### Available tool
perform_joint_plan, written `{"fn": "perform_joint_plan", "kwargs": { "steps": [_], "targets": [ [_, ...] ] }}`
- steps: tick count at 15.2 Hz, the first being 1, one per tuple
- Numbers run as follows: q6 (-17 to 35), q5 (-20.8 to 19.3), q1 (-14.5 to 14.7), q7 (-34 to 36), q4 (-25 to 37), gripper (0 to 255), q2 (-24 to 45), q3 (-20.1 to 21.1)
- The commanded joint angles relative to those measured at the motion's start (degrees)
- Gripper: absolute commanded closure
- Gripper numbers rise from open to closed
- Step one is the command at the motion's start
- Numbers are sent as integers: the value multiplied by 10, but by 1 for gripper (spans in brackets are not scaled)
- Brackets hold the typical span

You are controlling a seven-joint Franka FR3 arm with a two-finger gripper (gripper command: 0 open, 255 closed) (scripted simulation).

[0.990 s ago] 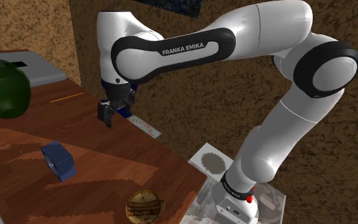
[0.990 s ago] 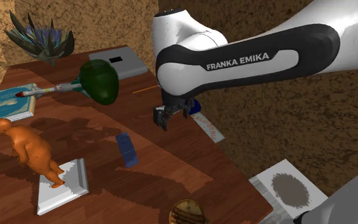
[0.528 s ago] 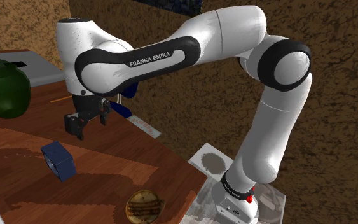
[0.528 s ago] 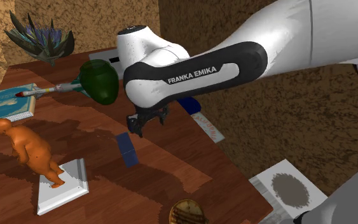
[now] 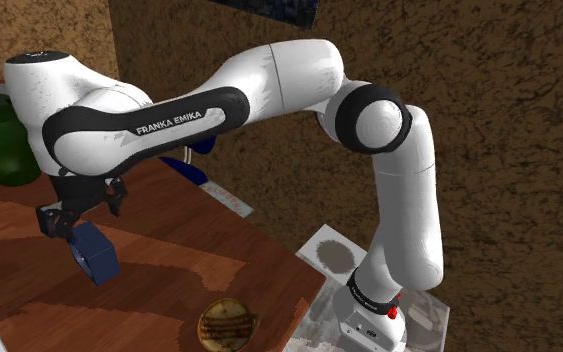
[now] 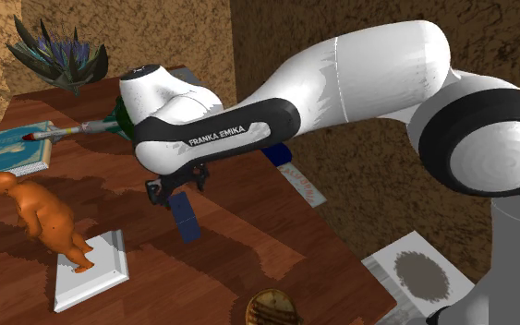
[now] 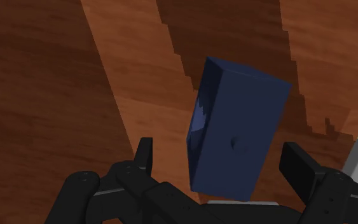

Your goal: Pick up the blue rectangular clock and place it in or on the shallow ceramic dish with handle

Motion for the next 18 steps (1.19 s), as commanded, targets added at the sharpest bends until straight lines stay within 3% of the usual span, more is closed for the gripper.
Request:
{"fn": "perform_joint_plan", "kwargs": {
  "steps": [1, 9, 16, 17, 18],
  "targets": [
    [-9, -12, 20, 9, 46, 0, 38, -4],
    [39, -21, 20, 16, 14, 0, 55, -10],
    [38, -21, 20, 16, 15, 0, 55, -10],
    [38, -21, 20, 16, 15, 255, 55, -10],
    [38, -21, 20, 16, 15, 255, 55, -10]
  ]
}}
